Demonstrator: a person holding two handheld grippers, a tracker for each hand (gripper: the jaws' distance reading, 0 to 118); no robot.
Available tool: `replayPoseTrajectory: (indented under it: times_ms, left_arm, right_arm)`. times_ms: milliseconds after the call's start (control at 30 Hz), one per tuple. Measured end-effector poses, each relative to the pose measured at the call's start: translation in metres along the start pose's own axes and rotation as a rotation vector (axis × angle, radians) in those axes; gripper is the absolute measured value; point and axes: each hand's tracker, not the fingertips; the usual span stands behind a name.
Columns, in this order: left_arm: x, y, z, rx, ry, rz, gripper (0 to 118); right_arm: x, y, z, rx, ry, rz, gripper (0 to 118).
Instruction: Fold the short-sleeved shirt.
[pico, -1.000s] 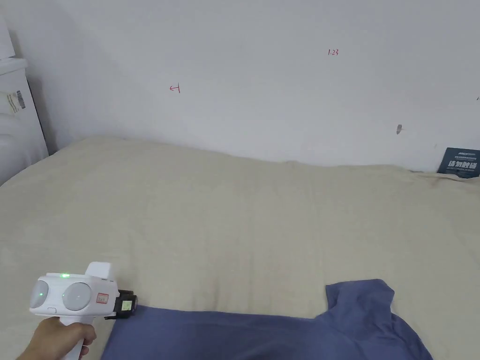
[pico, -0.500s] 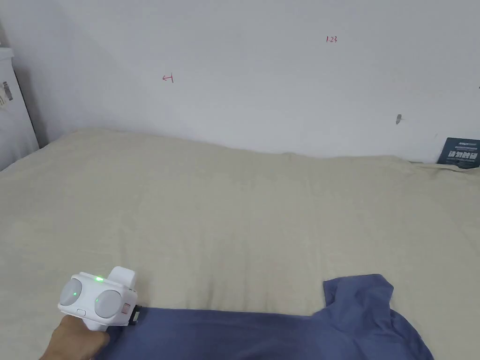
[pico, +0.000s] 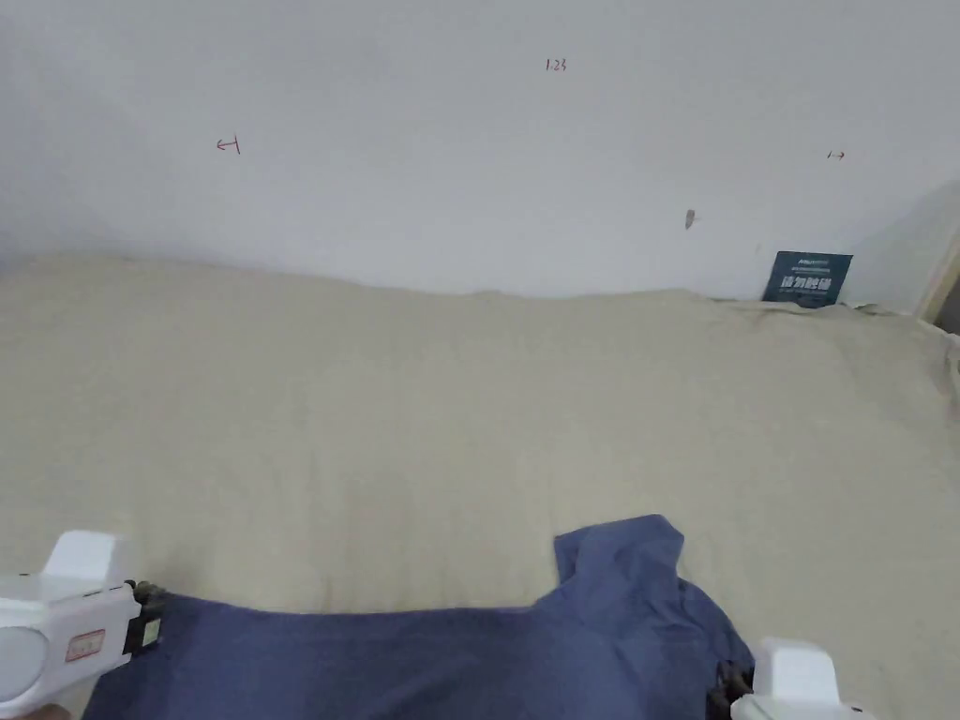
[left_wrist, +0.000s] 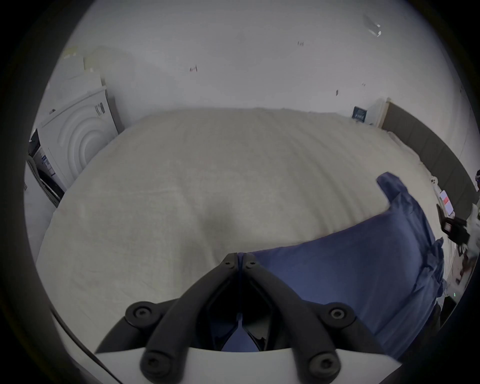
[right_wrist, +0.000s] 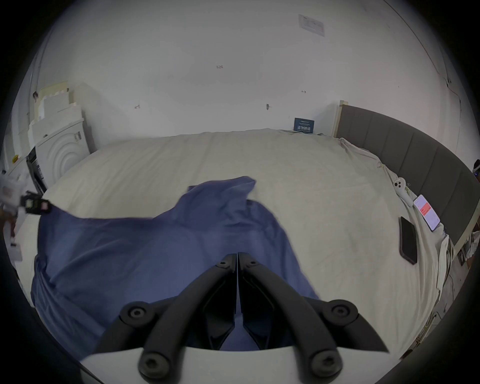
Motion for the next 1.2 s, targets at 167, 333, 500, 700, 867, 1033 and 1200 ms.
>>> replayPoseTrajectory:
  times_ms: [167,333,500,700,867,1033,1200]
  left_arm:
    - [0.003,-0.005,0.016,0.036,-0.001,-0.006,0]
    - [0.002,-0.012,0.018,0.057,0.002,0.007,0]
    - [-0.002,-0.018,0.017,0.045,0.009,0.031,0]
    - [-0.005,-0.025,0.019,0.027,0.018,0.048,0]
    - [-0.008,-0.026,0.028,0.033,0.007,0.065,0]
    - [-0.014,-0.029,0.046,0.054,-0.013,0.084,0]
    - [-0.025,-0.039,0.074,0.087,-0.042,0.111,0]
  right_arm:
    - [0.028,0.048,-0.070,-0.172,0.030,0.055,49]
    - [0.035,0.065,-0.132,-0.316,0.042,0.105,49]
    - [0.035,0.061,-0.172,-0.429,0.068,0.082,43]
    - [0.030,0.067,-0.153,-0.374,0.107,0.101,4]
    - [0.036,0.074,-0.109,-0.243,0.131,0.025,4]
    - [0.044,0.076,-0.050,-0.139,0.169,0.003,4]
    - [0.051,0.071,0.009,-0.055,0.184,0.019,4]
